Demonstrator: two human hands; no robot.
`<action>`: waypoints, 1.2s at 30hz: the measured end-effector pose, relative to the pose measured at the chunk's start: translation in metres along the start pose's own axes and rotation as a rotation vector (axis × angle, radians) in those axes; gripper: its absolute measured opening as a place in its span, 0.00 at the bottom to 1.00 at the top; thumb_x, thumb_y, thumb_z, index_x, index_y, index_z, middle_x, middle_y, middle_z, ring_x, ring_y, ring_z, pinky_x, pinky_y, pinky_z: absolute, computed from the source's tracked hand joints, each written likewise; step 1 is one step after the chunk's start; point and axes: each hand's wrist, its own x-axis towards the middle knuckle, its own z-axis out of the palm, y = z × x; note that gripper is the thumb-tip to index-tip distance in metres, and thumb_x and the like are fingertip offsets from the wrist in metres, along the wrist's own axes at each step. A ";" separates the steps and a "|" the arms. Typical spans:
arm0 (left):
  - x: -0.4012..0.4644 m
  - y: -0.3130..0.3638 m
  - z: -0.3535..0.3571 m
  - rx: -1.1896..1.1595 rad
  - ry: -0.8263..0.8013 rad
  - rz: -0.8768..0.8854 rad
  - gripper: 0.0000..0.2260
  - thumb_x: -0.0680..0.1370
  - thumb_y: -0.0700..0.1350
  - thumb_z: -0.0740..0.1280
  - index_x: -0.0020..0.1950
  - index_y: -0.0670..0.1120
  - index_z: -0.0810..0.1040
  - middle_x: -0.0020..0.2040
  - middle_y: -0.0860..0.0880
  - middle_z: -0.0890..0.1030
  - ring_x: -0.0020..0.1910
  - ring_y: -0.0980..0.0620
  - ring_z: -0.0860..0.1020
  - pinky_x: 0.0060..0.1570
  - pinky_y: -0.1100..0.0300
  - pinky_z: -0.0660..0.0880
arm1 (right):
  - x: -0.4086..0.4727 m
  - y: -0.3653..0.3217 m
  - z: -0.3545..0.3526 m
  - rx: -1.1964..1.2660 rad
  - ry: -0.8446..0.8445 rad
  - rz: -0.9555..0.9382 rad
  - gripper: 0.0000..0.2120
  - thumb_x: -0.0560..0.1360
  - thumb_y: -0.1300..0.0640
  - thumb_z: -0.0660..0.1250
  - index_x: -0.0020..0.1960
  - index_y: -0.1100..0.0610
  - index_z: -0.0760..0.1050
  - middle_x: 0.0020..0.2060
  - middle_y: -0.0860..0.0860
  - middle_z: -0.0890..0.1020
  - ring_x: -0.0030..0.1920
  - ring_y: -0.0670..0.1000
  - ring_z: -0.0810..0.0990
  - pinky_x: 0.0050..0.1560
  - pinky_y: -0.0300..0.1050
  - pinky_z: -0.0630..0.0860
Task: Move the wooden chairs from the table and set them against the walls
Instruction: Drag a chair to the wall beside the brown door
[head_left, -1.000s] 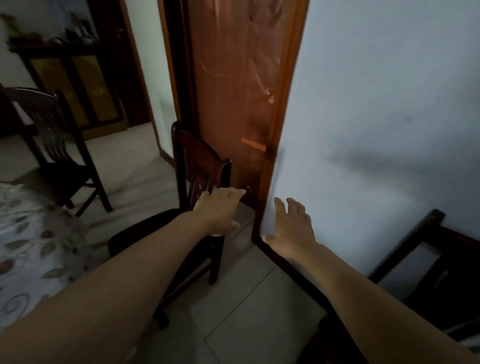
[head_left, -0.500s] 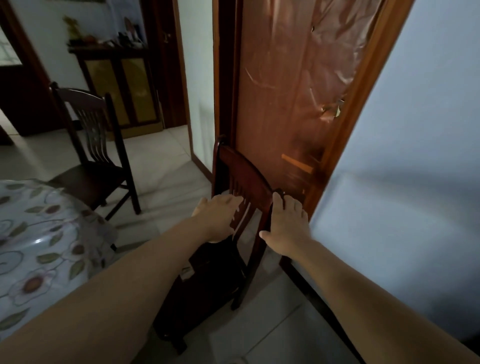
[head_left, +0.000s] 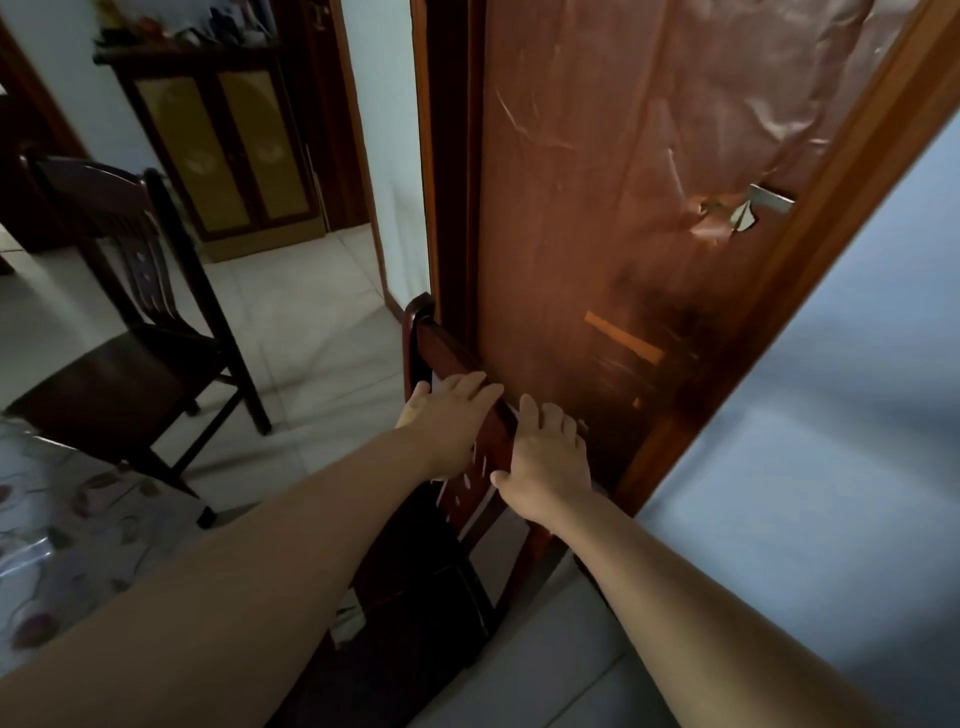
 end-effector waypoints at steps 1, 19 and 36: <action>0.011 -0.003 0.001 0.014 -0.012 -0.007 0.40 0.72 0.42 0.69 0.76 0.50 0.48 0.77 0.47 0.50 0.75 0.46 0.51 0.71 0.43 0.55 | 0.009 0.001 0.002 0.003 -0.029 0.009 0.44 0.72 0.45 0.68 0.76 0.59 0.45 0.72 0.61 0.58 0.71 0.62 0.59 0.70 0.55 0.62; 0.055 -0.038 0.012 0.346 0.240 0.356 0.13 0.77 0.40 0.60 0.61 0.48 0.70 0.55 0.48 0.77 0.54 0.47 0.75 0.61 0.52 0.64 | 0.028 -0.030 0.024 0.131 0.071 0.123 0.22 0.73 0.57 0.69 0.64 0.57 0.66 0.54 0.53 0.80 0.53 0.55 0.80 0.46 0.47 0.75; -0.055 -0.001 -0.038 0.363 0.188 0.730 0.06 0.73 0.38 0.65 0.45 0.48 0.71 0.41 0.49 0.78 0.42 0.47 0.77 0.41 0.53 0.74 | -0.116 -0.056 0.002 0.074 0.146 0.151 0.21 0.72 0.56 0.71 0.61 0.56 0.68 0.47 0.52 0.80 0.46 0.53 0.82 0.44 0.47 0.80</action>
